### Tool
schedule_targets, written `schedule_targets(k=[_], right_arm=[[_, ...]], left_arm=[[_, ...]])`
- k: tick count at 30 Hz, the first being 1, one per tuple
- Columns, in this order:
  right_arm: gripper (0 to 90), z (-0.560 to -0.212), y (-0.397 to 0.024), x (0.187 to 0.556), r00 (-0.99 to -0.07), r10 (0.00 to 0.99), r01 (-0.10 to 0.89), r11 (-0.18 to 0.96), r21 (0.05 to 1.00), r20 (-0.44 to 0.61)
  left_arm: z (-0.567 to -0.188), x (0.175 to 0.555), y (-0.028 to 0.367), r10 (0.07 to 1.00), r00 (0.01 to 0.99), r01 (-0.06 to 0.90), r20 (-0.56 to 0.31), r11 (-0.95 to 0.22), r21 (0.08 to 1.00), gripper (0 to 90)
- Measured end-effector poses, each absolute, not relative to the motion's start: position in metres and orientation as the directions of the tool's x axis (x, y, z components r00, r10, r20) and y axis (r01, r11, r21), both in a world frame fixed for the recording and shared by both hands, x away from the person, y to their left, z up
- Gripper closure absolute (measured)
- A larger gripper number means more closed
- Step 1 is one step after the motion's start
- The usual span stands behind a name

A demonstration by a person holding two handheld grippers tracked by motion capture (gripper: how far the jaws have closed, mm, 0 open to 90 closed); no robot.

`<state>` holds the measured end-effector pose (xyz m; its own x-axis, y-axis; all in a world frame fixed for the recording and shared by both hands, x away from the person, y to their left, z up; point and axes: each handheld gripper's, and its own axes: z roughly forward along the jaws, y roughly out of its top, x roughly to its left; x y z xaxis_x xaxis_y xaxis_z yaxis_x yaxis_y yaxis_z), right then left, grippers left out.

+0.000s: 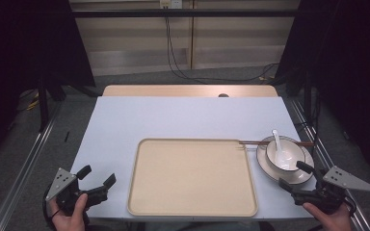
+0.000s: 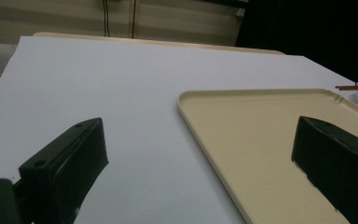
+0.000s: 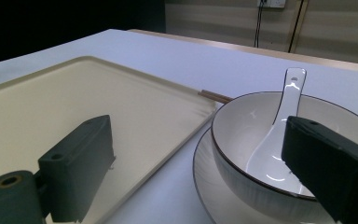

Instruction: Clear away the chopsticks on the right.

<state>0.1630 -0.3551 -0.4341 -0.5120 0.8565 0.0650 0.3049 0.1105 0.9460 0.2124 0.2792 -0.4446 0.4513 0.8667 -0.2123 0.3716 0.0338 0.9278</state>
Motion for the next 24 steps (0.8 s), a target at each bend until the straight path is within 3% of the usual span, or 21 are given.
schedule_targets(k=[11,16,24], right_arm=[[9.3,-0.432,-0.357,0.159,-0.507,0.859,0.31,0.111,0.944,0.066],[11.6,-0.431,-0.358,0.161,-0.56,0.824,0.324,0.115,0.939,0.092],[12.2,-0.417,-0.375,0.163,-0.571,0.816,0.304,0.116,0.946,0.084]], left_arm=[[-0.445,0.213,0.281,0.867,0.451,0.377,-0.212,0.031,0.926,3.2],[-0.445,0.213,0.282,0.87,0.444,0.386,-0.215,0.03,0.922,3.2],[-0.446,0.213,0.282,0.873,0.437,0.388,-0.217,0.034,0.921,3.2]])
